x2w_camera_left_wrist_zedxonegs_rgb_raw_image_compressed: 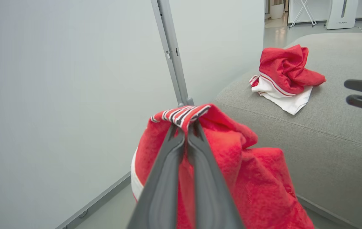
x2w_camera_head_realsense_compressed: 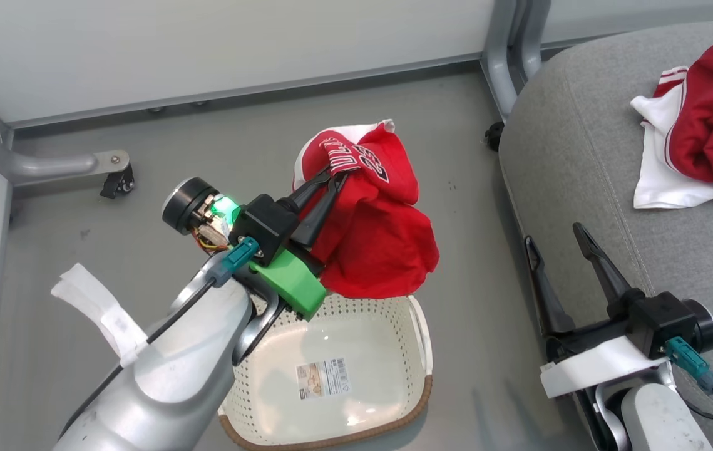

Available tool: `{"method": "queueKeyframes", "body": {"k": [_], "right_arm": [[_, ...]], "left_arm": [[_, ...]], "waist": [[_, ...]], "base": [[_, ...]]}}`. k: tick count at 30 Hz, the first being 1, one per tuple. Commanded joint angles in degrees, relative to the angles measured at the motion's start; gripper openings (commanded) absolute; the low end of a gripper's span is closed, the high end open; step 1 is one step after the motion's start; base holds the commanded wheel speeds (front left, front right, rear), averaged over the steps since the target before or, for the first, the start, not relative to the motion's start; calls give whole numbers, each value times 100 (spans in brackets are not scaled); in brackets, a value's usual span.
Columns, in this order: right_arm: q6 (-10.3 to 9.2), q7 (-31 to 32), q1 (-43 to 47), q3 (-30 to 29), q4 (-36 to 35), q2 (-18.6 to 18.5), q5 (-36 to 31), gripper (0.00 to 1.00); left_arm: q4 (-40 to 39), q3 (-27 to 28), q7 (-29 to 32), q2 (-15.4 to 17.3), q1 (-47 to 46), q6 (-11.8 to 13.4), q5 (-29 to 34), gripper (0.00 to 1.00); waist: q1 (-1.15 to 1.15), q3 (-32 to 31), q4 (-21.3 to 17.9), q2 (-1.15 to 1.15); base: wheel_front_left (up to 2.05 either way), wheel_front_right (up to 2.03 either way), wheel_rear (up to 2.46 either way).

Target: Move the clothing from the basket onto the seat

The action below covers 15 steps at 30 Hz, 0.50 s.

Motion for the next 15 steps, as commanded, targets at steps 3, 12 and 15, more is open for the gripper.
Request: {"method": "queueKeyframes", "body": {"k": [3,12,15], "right_arm": [[-6,-15,131,21,0,-18,59,100],[-6,-15,191,42,-1,-18,99,100],[-6,-15,219,47,-8,-18,107,100]], "left_arm": [[-277,115,-2,-32,-70,46,82,0],[-825,150,39,-92,-396,67,139,0],[-920,118,118,-80,-449,68,146,0]], "waist": [[1,-246,125,46],[1,-350,184,46],[1,-364,187,46]], "base": [[0,0,0],[0,0,0],[0,0,0]]}}
